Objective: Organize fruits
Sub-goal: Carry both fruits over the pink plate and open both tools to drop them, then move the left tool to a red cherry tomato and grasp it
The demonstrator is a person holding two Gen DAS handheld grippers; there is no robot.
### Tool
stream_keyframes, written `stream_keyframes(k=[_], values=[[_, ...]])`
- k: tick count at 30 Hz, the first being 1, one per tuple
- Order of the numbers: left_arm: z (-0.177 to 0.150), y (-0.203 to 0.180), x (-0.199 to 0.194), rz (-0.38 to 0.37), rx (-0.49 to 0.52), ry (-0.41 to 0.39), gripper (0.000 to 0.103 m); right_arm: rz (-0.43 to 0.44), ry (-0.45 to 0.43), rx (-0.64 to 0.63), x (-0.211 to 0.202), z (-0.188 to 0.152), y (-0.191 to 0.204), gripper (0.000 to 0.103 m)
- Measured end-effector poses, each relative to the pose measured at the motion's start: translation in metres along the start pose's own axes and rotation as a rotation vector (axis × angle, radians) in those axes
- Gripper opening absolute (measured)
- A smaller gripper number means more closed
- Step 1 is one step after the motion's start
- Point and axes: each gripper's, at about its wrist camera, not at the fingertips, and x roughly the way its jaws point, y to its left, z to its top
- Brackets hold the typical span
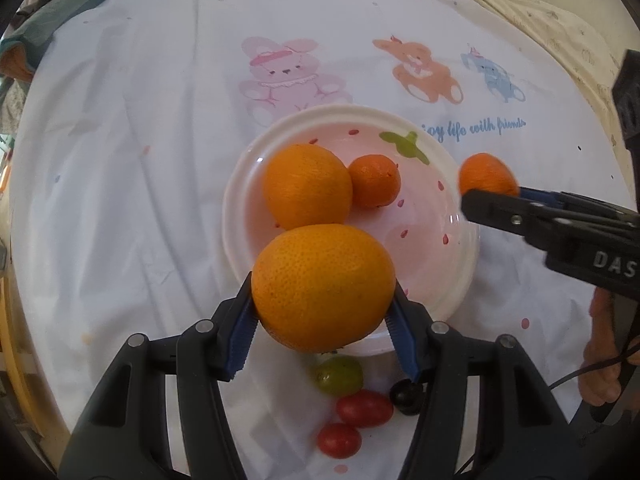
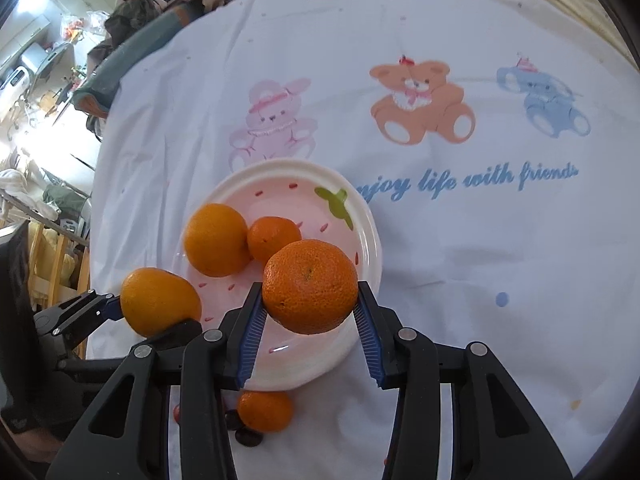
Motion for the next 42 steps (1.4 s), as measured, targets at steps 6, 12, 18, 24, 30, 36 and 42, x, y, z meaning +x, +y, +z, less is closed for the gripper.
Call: stream_keyframes(k=[6,12,18,24,30,36,42], values=[[-0.002,0.001,0.015,-0.001,-0.012,0.037,0.055,0.011,0.048,0.044,0.018,-0.002,-0.011,0.046],[-0.004,0.004,0.019,0.000,-0.022,0.046,0.056,0.017,0.058,0.032,0.020,-0.004,-0.008,0.048],[-0.004,0.007,0.021,-0.003,-0.032,0.061,0.058,0.021,0.056,0.038,0.021,-0.004,-0.008,0.050],[-0.004,0.011,0.014,-0.009,-0.057,0.028,0.084,0.068,0.027,0.084,0.013,-0.002,-0.012,0.071],[-0.005,0.009,0.010,0.000,-0.041,0.027,0.084,0.078,-0.022,0.102,-0.002,0.004,-0.013,0.082],[-0.007,0.011,-0.012,-0.023,-0.086,0.007,0.084,0.057,-0.085,0.075,-0.021,0.008,-0.006,0.084],[-0.015,0.008,-0.040,0.013,-0.043,-0.025,0.084,0.051,-0.124,0.050,-0.046,0.000,0.005,0.084]])
